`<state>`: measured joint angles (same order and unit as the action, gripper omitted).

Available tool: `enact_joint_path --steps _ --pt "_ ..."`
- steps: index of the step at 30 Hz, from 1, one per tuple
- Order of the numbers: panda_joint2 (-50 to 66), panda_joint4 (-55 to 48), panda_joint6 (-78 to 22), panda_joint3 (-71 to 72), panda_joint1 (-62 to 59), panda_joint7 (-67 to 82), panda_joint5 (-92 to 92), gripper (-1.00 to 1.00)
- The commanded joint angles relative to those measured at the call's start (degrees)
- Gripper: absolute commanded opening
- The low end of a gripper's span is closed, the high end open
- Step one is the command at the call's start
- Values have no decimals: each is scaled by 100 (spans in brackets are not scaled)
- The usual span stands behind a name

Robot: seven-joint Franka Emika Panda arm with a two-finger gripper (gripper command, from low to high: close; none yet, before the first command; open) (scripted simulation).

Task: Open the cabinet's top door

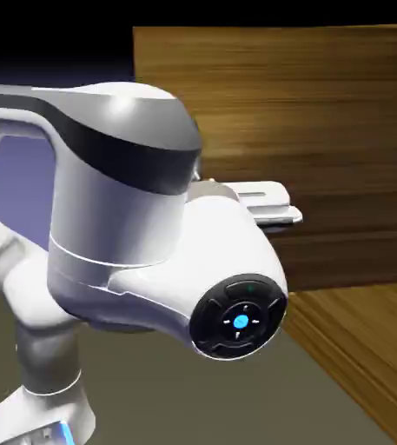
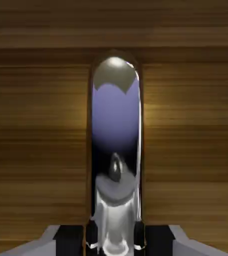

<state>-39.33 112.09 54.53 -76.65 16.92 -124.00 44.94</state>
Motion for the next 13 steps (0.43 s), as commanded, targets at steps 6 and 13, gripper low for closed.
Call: enact_joint_path --steps 6,13 --pt "-283 -933 -459 -876 1246 -263 -267 -100" --pt "-905 -2249 -1043 -1636 2696 -814 -532 -100"
